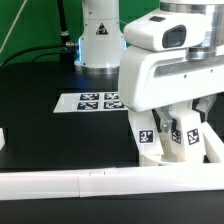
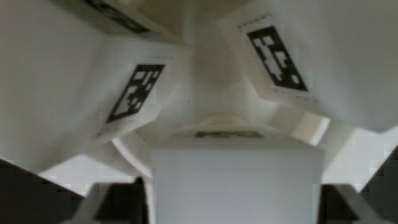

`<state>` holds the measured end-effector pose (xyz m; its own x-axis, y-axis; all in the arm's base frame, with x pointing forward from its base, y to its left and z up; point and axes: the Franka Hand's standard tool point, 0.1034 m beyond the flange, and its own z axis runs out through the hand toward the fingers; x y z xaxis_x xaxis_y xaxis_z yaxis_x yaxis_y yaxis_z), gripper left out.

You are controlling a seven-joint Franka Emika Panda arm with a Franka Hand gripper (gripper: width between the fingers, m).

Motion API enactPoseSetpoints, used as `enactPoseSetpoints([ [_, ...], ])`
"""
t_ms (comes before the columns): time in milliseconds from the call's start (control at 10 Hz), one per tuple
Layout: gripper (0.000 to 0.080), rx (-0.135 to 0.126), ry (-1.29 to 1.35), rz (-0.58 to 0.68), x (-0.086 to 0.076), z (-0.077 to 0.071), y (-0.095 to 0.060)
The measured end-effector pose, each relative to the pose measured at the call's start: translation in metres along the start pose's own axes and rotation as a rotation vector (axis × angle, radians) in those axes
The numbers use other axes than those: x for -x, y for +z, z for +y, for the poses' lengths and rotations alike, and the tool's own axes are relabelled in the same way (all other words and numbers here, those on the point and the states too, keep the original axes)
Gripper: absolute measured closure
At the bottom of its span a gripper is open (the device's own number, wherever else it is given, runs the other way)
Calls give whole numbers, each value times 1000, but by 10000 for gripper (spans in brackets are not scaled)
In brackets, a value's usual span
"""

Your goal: Assemble stool

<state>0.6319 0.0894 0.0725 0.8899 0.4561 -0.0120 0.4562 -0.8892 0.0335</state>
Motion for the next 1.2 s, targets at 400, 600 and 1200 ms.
enactPoseSetpoints([
  [400, 463, -2, 288, 0, 0, 0, 0],
  [600, 463, -2, 494, 14, -3, 2, 2],
  [1200, 462, -126, 1221, 42, -7, 2, 3],
])
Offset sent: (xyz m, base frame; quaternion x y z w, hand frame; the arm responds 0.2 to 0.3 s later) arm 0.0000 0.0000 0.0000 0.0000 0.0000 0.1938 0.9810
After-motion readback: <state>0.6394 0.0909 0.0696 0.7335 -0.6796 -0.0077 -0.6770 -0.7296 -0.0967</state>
